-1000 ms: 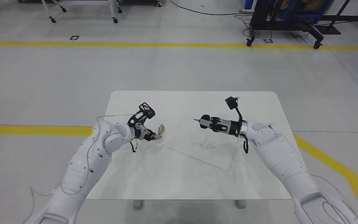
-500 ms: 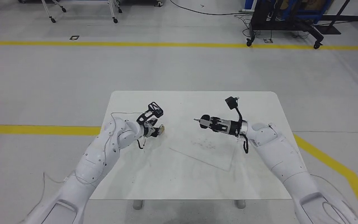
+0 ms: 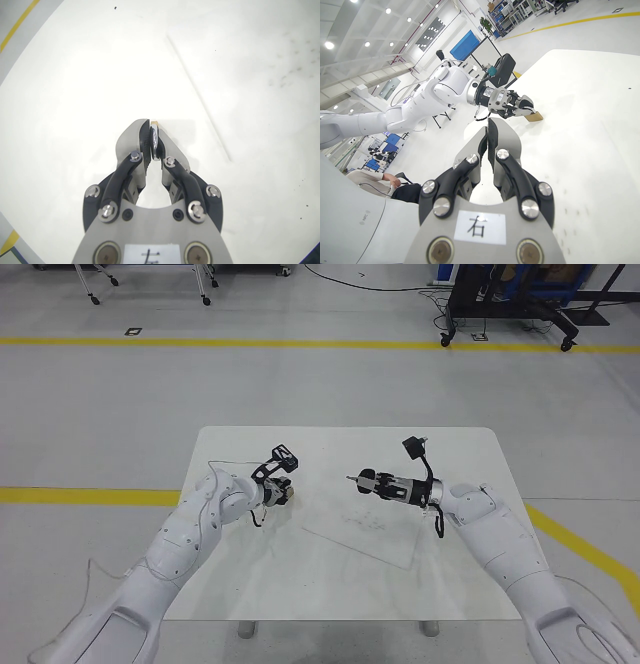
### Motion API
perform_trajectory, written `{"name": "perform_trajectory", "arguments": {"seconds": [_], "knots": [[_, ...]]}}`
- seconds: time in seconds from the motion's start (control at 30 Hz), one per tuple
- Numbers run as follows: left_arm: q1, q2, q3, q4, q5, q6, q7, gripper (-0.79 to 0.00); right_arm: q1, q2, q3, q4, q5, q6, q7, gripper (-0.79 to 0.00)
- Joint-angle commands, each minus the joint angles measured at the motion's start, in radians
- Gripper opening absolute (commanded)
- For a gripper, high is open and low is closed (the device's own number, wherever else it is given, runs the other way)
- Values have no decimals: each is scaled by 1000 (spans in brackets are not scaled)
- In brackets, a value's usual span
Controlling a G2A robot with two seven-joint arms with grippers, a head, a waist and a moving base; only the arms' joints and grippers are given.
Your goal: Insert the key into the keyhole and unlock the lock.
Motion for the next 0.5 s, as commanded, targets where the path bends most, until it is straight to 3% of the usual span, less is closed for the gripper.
{"name": "perform_trajectory", "arguments": {"seconds": [0.0,0.47], "knots": [[-4,-3,3,8,-1,-4,1,-785,0,0,0,0,0,0,0,-785],[-16,-17,18,32,47,26,-10,-785,0,0,0,0,0,0,0,-785]]}}
